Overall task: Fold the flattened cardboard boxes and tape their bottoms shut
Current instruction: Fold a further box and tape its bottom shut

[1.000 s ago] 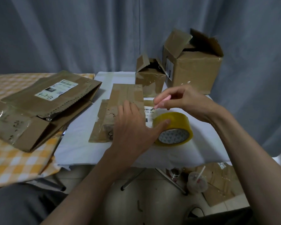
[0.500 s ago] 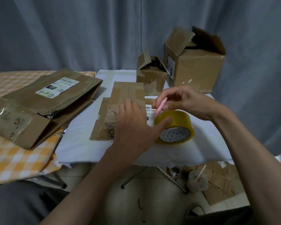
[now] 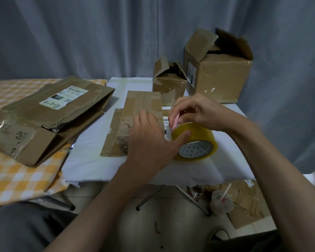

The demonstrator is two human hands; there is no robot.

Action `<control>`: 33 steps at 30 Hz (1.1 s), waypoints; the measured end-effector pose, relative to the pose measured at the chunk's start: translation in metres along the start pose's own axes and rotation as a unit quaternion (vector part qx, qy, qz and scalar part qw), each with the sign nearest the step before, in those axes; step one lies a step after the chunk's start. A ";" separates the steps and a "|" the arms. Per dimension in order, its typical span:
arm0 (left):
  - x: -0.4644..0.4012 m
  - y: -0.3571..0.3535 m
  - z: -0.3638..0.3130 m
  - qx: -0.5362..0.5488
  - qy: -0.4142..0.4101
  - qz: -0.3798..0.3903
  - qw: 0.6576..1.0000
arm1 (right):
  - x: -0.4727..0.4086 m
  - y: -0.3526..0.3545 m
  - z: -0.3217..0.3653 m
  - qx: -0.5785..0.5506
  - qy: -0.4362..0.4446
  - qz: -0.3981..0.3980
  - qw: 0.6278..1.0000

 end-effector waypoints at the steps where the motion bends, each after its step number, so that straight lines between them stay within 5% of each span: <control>1: 0.000 0.000 0.000 0.000 -0.001 -0.004 1.000 | -0.001 0.000 -0.002 0.011 -0.001 -0.009 1.000; 9: 0.000 0.001 -0.001 0.008 -0.008 -0.030 0.999 | 0.009 0.014 -0.044 0.033 -0.083 -0.159 0.983; 19: -0.001 0.002 -0.003 -0.005 0.001 -0.016 1.000 | 0.032 0.003 -0.087 0.092 -0.297 -0.066 0.948; 22: -0.001 0.002 -0.003 -0.018 -0.004 -0.018 1.000 | 0.031 0.006 -0.057 -0.035 -0.298 -0.104 0.948; 24: -0.001 0.004 -0.003 -0.017 -0.002 -0.013 1.000 | 0.026 0.000 -0.031 -0.088 -0.295 -0.049 0.950; 27: -0.002 0.007 -0.002 -0.027 -0.007 0.013 1.000 | 0.020 -0.009 -0.009 -0.081 -0.281 0.021 0.956; 33: -0.008 0.011 0.010 0.021 -0.019 0.059 0.998 | 0.014 -0.010 0.001 -0.038 -0.254 0.020 0.966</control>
Point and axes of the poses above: each hand's wrist, its own x-axis away from the middle knuckle, its own y-axis out of the back of the hand, z = x × y, the point moved 2 cm from there along -x, towards the middle knuckle, and after that the axes turned 3 degrees about x, right-handed, at the moved point
